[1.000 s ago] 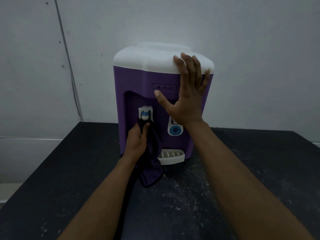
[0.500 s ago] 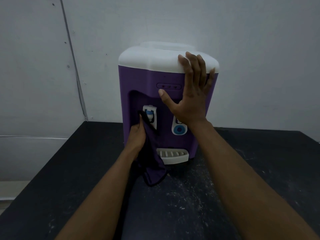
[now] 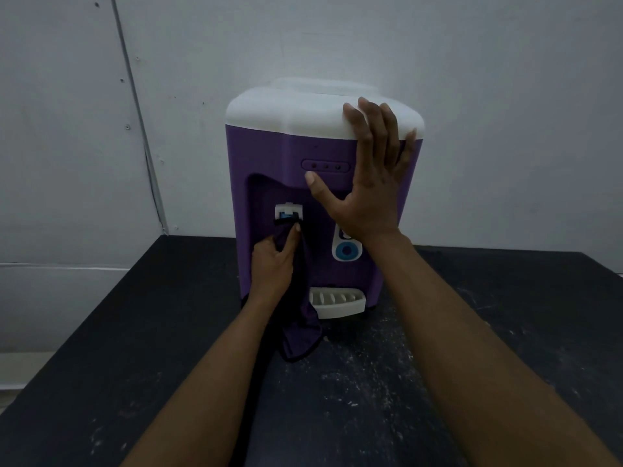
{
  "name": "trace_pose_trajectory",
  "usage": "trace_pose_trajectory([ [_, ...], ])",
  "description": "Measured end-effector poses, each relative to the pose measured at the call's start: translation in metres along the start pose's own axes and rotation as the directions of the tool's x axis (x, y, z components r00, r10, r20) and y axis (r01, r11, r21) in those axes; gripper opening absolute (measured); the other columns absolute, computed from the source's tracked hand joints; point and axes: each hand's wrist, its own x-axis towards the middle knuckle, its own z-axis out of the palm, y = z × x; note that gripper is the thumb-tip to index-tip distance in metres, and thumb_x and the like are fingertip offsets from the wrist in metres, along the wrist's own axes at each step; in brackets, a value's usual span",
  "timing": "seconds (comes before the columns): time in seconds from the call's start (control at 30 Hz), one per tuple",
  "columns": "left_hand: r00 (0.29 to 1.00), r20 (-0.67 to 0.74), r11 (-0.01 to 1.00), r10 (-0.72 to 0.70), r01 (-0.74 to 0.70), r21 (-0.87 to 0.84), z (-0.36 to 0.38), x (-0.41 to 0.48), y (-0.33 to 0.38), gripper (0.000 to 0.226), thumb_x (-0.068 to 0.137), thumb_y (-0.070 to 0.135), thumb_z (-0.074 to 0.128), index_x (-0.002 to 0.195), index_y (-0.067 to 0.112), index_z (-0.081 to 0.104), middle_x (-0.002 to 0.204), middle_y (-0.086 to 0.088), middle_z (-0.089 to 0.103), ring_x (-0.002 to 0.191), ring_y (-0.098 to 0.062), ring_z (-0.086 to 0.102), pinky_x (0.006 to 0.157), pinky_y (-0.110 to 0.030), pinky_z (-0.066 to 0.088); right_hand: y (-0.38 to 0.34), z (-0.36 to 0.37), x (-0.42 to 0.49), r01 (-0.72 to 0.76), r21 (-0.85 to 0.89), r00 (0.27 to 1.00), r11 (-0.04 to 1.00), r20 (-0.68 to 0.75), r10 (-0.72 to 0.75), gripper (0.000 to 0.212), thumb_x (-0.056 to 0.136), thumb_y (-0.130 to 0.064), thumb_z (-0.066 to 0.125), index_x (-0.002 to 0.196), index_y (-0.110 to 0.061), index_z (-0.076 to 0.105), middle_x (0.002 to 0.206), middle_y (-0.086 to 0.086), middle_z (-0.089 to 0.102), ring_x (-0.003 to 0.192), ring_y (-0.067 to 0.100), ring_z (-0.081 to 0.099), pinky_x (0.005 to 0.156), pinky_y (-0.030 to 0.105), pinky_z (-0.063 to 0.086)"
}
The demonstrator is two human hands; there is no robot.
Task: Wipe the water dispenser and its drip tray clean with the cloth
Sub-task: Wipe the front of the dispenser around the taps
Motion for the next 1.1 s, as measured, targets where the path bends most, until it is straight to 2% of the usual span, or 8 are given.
trace_pose_trajectory([
  [0.13, 0.998, 0.064, 0.999, 0.008, -0.006, -0.031, -0.004, 0.002, -0.003, 0.046, 0.102, 0.029, 0.058, 0.067, 0.000, 0.054, 0.055, -0.004, 0.051, 0.048, -0.012, 0.044, 0.045, -0.022, 0.034, 0.000, 0.000, 0.000, -0.001, 0.002, 1.000, 1.000, 0.005, 0.001, 0.089, 0.088, -0.063, 0.066, 0.154, -0.011, 0.038, 0.162, 0.010, 0.035, 0.155, 0.033, 0.023, 0.123, 0.067, 0.005],
  [0.23, 0.997, 0.078, 0.999, 0.004, 0.000, -0.053, -0.006, 0.002, -0.005, 0.053, 0.100, 0.036, 0.060, 0.078, -0.013, 0.056, 0.061, -0.010, 0.056, 0.055, -0.017, 0.050, 0.050, -0.026, 0.041, 0.000, 0.000, 0.000, -0.005, 0.001, 1.000, 1.000, 0.005, 0.005, 0.089, 0.088, -0.063, 0.066, 0.154, -0.011, 0.038, 0.162, 0.010, 0.035, 0.155, 0.033, 0.022, 0.122, 0.067, 0.006],
  [0.43, 0.991, 0.134, 1.000, -0.016, 0.013, 0.023, -0.007, 0.004, -0.004, 0.047, 0.102, 0.042, 0.053, 0.063, 0.017, 0.047, 0.051, 0.005, 0.043, 0.047, -0.008, 0.038, 0.045, -0.023, 0.030, 0.000, 0.001, -0.001, -0.005, 0.004, 1.000, 1.000, 0.009, 0.005, 0.089, 0.088, -0.064, 0.065, 0.154, -0.012, 0.037, 0.162, 0.010, 0.035, 0.155, 0.033, 0.022, 0.122, 0.068, 0.007],
  [0.6, 0.983, 0.183, 0.998, 0.007, -0.018, 0.061, -0.023, -0.004, -0.011, 0.037, 0.101, 0.044, 0.056, 0.069, 0.025, 0.055, 0.061, 0.012, 0.058, 0.058, -0.003, 0.054, 0.055, -0.017, 0.043, 0.001, 0.000, -0.001, -0.007, 0.011, 1.000, 1.000, 0.020, 0.007, 0.089, 0.088, -0.065, 0.064, 0.155, -0.015, 0.034, 0.163, 0.008, 0.034, 0.156, 0.032, 0.021, 0.122, 0.067, 0.006],
  [0.7, 0.990, 0.130, 0.987, 0.053, -0.072, 0.145, -0.035, -0.015, -0.019, 0.033, 0.099, 0.047, 0.053, 0.084, 0.021, 0.065, 0.071, 0.011, 0.067, 0.064, -0.001, 0.060, 0.058, -0.017, 0.047, 0.000, 0.000, -0.001, -0.015, 0.002, 0.999, 1.000, 0.030, 0.014, 0.089, 0.088, -0.064, 0.065, 0.155, -0.014, 0.034, 0.163, 0.009, 0.033, 0.156, 0.032, 0.021, 0.122, 0.067, 0.006],
  [0.87, 0.980, -0.100, 0.949, 0.173, -0.139, 0.282, -0.045, -0.025, -0.004, 0.029, 0.097, 0.056, 0.052, 0.077, 0.036, 0.056, 0.061, 0.009, 0.060, 0.053, -0.003, 0.054, 0.048, -0.016, 0.038, -0.004, -0.005, 0.000, -0.032, 0.003, 0.997, 0.999, 0.069, 0.032, 0.090, 0.089, -0.065, 0.064, 0.157, -0.014, 0.033, 0.165, 0.008, 0.030, 0.157, 0.031, 0.017, 0.122, 0.067, 0.004],
  [0.97, 0.955, -0.127, 0.901, 0.267, -0.202, 0.383, -0.047, -0.027, 0.013, 0.042, 0.092, 0.064, 0.050, 0.083, 0.024, 0.057, 0.061, 0.005, 0.058, 0.052, -0.010, 0.055, 0.048, -0.031, 0.044, -0.006, -0.011, 0.001, -0.036, 0.010, 0.993, 0.999, 0.112, 0.035, 0.091, 0.090, -0.063, 0.065, 0.158, -0.012, 0.032, 0.166, 0.009, 0.027, 0.158, 0.032, 0.014, 0.122, 0.067, 0.002],
  [1.1, 0.915, -0.118, 0.755, 0.387, -0.240, 0.610, -0.050, -0.028, 0.046, 0.059, 0.088, 0.072, 0.049, 0.089, 0.015, 0.062, 0.062, -0.001, 0.061, 0.054, -0.023, 0.059, 0.050, -0.038, 0.050, -0.017, -0.022, -0.006, -0.056, 0.051, 0.994, 0.997, 0.100, 0.050, 0.083, 0.092, -0.054, 0.069, 0.157, -0.013, 0.037, 0.165, 0.011, 0.024, 0.157, 0.033, 0.015, 0.122, 0.068, 0.007],
])
